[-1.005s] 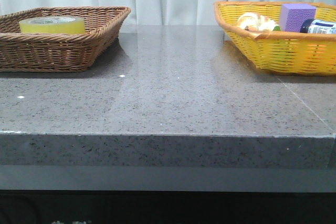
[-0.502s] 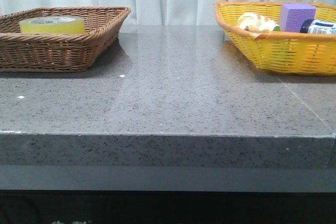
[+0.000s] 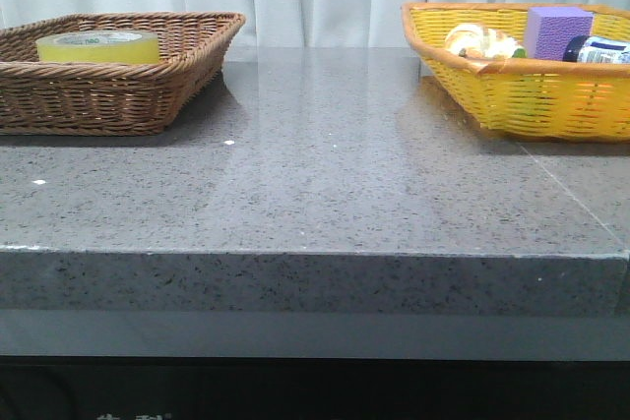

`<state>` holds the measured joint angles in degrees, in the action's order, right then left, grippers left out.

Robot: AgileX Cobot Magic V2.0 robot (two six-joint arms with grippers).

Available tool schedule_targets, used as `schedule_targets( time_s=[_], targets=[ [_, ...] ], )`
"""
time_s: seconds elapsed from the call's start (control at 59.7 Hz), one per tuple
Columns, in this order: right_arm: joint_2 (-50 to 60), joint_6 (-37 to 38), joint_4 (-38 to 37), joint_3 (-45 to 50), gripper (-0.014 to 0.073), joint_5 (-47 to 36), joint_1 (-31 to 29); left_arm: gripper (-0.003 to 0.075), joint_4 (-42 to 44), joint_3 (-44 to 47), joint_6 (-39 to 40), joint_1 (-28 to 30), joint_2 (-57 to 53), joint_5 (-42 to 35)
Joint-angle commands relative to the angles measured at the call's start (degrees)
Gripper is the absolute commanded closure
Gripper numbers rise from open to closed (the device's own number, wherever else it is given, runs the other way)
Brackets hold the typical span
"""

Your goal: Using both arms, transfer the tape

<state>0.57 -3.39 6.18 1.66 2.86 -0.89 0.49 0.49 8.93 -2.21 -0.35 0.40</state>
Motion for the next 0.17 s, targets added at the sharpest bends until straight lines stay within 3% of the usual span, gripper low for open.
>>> schedule_targets(
  time_s=[0.0,0.151],
  targets=[
    [1.6,-0.6,-0.4,-1.6,0.0662,-4.9,-0.1,0.074,-0.5,2.3,0.0,-0.5,-1.1,-4.5],
    [1.6,-0.6,-0.4,-1.6,0.0662,-4.9,-0.1,0.074,-0.5,2.3,0.0,-0.5,-1.1,-4.5]
  ],
)
